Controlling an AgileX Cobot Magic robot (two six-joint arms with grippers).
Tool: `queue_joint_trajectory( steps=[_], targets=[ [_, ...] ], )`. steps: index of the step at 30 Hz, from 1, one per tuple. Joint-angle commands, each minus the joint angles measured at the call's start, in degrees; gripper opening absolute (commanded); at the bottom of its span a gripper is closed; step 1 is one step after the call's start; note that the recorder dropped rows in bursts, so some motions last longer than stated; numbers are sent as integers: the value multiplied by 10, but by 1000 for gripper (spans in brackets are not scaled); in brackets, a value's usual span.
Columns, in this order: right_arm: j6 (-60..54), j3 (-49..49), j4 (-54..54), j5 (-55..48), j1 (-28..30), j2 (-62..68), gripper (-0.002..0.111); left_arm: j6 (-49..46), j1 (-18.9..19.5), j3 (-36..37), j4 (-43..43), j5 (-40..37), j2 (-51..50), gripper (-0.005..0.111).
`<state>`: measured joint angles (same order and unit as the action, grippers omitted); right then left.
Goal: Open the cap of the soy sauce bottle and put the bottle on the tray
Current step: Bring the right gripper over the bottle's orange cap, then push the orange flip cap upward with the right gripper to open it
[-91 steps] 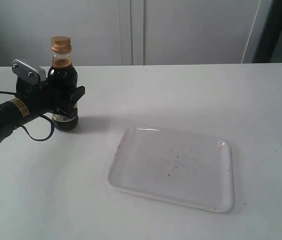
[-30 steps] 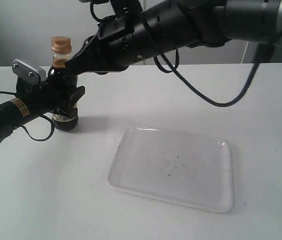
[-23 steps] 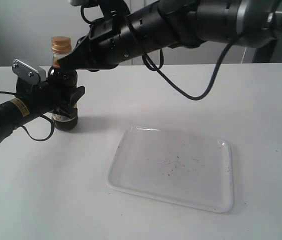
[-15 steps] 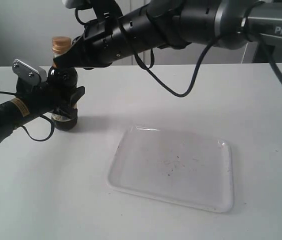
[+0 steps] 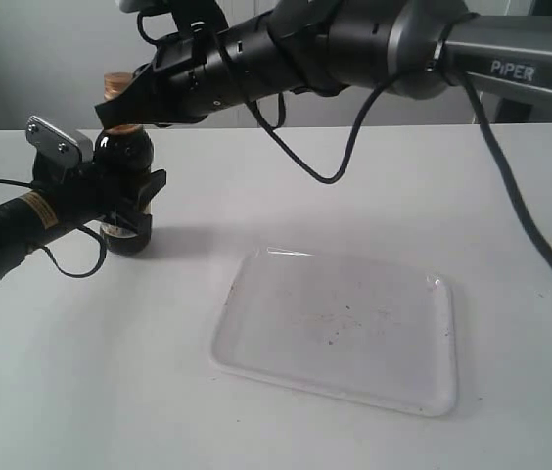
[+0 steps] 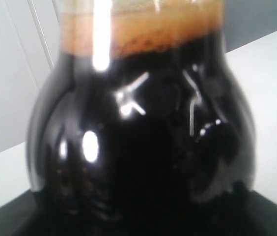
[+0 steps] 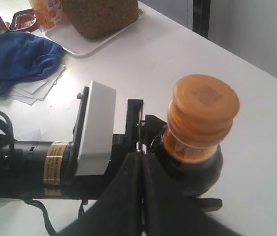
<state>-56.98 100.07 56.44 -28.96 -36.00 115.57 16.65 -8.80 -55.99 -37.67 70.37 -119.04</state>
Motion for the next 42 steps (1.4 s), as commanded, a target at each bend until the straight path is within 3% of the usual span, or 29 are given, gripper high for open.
queue_joint_trajectory(
  steps=[1,42],
  targets=[
    [2,18,3,4,-3,13,0,-10,1,0,-3,-4,3,0],
    [2,35,4,60,-3,42,0,-17,1,0,-5,-4,3,0]
  ],
)
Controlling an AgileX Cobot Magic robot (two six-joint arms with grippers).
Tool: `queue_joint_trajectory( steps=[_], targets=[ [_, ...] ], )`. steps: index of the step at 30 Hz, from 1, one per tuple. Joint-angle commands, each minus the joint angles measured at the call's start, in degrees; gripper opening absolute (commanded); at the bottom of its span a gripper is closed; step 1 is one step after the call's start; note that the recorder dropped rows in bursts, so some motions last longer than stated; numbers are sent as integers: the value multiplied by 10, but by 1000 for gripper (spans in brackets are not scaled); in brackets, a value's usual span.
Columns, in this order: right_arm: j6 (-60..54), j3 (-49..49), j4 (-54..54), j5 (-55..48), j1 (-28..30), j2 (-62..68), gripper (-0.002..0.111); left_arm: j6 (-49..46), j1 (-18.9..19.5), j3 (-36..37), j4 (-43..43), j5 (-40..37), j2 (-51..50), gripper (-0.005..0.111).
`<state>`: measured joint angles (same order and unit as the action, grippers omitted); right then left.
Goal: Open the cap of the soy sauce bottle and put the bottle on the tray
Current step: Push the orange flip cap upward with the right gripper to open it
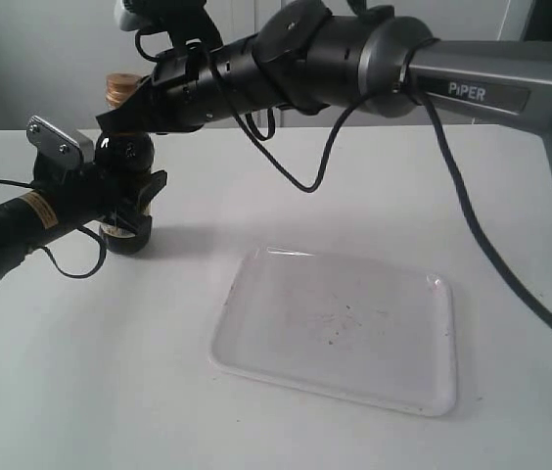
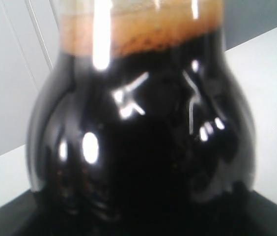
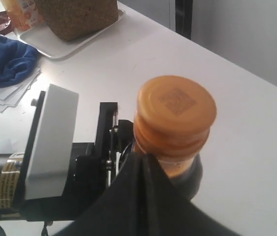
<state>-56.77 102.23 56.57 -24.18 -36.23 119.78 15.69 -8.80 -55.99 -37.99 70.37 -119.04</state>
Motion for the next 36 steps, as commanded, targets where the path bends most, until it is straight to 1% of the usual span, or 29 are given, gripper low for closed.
queue_joint_trajectory(
  steps=[1,10,14,19,23,36],
  targets=[
    [0,17,2,12,0,0,0,-8,1,0,-2,-4,3,0],
    [0,24,2,29,0,0,0,-12,1,0,-11,-4,3,0],
    [0,31,2,53,0,0,0,-13,1,0,-11,-4,3,0],
    [0,33,2,135,0,0,0,-18,1,0,-15,-4,3,0],
    [2,33,2,178,0,0,0,-18,1,0,-15,-4,3,0],
    [2,33,1,115,0,-4,0,-21,1,0,-15,-4,3,0]
  ],
)
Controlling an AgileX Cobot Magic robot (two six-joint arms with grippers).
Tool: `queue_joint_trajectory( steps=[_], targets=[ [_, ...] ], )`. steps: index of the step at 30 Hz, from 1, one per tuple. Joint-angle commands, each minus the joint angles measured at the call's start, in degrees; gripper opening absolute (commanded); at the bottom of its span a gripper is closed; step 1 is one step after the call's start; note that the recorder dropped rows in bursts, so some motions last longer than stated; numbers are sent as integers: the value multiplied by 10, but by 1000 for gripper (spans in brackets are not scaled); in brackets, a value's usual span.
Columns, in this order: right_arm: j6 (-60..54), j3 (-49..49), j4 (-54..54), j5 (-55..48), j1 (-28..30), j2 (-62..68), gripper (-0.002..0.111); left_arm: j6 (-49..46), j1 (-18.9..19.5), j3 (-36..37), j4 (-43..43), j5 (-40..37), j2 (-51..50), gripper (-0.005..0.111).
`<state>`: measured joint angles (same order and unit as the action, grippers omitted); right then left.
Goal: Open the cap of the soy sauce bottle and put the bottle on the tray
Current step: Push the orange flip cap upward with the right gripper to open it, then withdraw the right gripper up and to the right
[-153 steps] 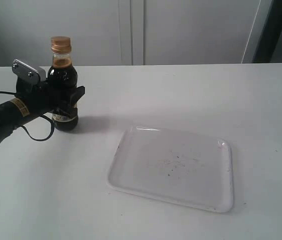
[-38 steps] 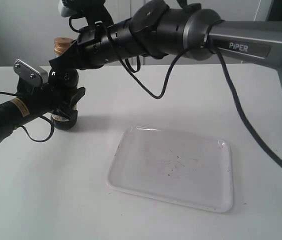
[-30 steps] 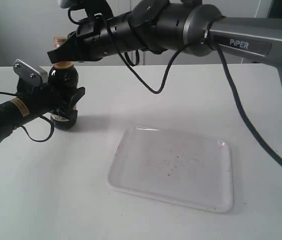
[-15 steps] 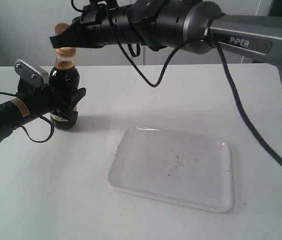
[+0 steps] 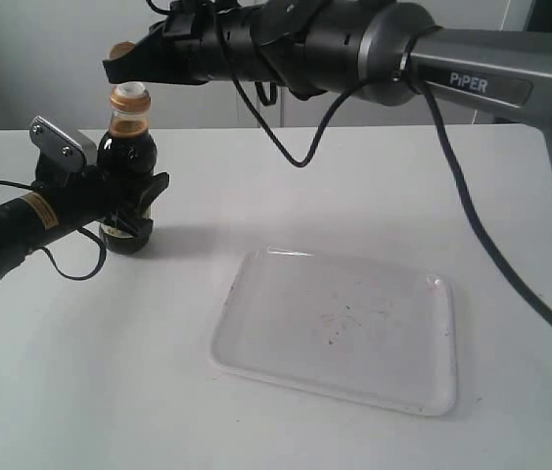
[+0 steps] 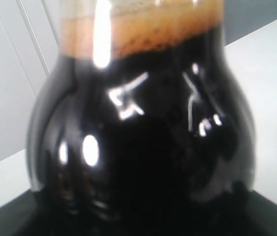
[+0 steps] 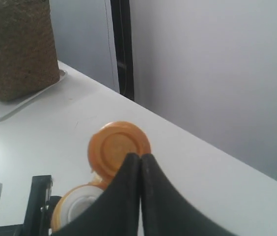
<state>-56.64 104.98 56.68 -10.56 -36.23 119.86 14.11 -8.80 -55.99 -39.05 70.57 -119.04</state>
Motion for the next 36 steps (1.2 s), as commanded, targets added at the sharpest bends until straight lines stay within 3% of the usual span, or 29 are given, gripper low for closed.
queue_joint_trajectory(
  steps=[1,8,12,23,29,36],
  targets=[
    [1,5,-5,-28,0,-9,0,-5,1,0,-4,-6,3,0],
    [36,5,-100,-126,4,-41,0,0,1,0,-4,-6,3,0],
    [147,5,-249,-217,4,-78,0,1,1,0,-4,-6,3,0],
    [306,5,-530,-450,4,-98,0,4,1,0,-6,-6,3,0],
    [371,-32,-567,-479,42,-137,0,4,1,0,-6,-6,3,0],
    [390,-150,-567,-417,117,-235,0,6,1,0,-5,-6,3,0]
  ],
)
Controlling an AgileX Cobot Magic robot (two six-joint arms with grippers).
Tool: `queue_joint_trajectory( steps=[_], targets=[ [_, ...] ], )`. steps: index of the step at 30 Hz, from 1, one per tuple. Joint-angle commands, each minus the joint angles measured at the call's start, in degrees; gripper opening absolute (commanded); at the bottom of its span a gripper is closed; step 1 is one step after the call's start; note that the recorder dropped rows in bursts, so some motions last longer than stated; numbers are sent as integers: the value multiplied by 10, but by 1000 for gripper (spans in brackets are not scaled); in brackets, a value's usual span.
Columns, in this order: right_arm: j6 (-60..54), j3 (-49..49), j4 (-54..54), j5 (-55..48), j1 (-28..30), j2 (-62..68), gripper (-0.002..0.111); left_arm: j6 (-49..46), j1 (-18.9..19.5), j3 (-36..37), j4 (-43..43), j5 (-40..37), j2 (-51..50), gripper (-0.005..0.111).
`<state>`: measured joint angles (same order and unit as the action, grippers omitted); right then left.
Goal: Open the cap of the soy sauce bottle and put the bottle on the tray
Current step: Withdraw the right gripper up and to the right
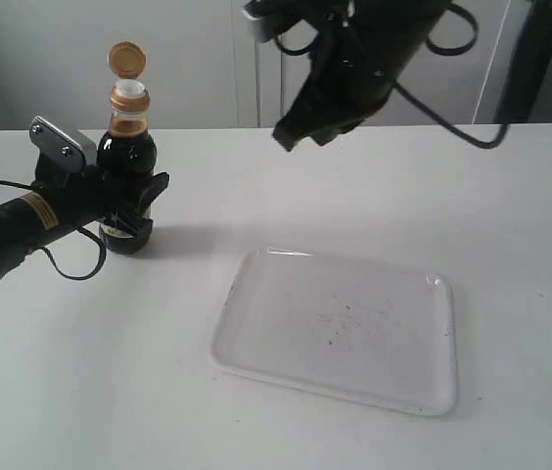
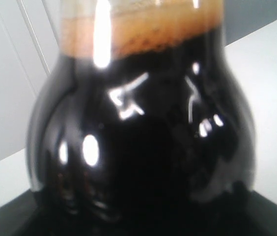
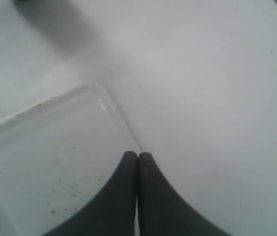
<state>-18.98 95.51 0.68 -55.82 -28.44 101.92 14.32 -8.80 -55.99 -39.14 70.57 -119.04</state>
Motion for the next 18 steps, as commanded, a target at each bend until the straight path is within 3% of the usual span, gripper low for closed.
queue_joint_trajectory(
  steps=[1,13,18],
  targets=[
    [13,-64,-7,39,46,-65,0,4,1,0,-4,-6,3,0],
    [17,-189,-7,36,129,-163,0,14,1,0,6,-6,8,0],
    [19,-254,-15,92,143,-207,0,27,1,0,2,-6,36,0]
  ],
)
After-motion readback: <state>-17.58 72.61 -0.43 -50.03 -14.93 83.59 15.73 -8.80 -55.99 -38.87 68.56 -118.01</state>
